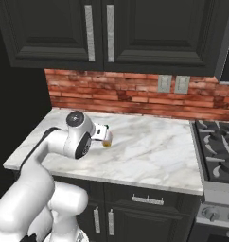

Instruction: Place the mustard and condiment bottle from the counter to the top shelf of the fridge. If the existing items in the fridge are on the top shelf, move them to other shelves.

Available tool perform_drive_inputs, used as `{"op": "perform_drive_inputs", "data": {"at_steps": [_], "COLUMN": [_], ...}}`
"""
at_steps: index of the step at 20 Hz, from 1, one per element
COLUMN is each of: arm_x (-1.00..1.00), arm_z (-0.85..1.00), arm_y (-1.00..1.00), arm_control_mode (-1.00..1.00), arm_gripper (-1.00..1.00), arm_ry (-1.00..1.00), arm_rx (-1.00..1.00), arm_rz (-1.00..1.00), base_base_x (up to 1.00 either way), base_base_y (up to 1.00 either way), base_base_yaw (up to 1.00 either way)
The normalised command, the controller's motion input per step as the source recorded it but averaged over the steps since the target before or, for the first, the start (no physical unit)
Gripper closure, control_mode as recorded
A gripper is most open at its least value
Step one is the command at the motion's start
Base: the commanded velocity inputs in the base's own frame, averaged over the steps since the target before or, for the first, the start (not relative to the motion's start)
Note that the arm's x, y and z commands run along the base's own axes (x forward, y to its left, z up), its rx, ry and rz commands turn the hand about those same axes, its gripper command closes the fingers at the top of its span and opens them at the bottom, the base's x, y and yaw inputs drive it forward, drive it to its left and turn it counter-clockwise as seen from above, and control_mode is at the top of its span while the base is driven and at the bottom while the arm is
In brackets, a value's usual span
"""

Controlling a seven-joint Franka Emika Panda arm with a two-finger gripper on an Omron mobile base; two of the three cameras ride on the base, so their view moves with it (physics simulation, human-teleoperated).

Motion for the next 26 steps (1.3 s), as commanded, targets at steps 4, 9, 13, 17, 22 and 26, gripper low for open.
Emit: {"op": "perform_drive_inputs", "data": {"at_steps": [4, 9, 13, 17, 22, 26], "arm_x": [0.5, 0.52, 0.48, 0.54, 0.36, 0.17], "arm_z": [-0.08, -0.05, -0.07, -0.11, -0.21, -0.32], "arm_y": [-0.41, -0.03, 0.01, 0.01, 0.0, 0.06], "arm_control_mode": [-1.0, -1.0, -1.0, -1.0, -1.0, -1.0], "arm_gripper": [-1.0, -1.0, -1.0, -1.0, -1.0, -1.0], "arm_ry": [0.0, -0.01, -0.03, 0.0, -0.04, -0.07], "arm_rx": [0.02, 0.0, 0.0, 0.0, 0.0, 0.0], "arm_rz": [0.0, 0.0, 0.0, 0.0, 0.0, 0.0], "base_base_x": [0.0, 0.0, 0.0, 0.0, 0.0, 0.0], "base_base_y": [0.0, 0.0, 0.0, 0.0, 0.0, 0.0], "base_base_yaw": [0.0, 0.0, 0.0, 0.0, 0.0, 0.0]}}
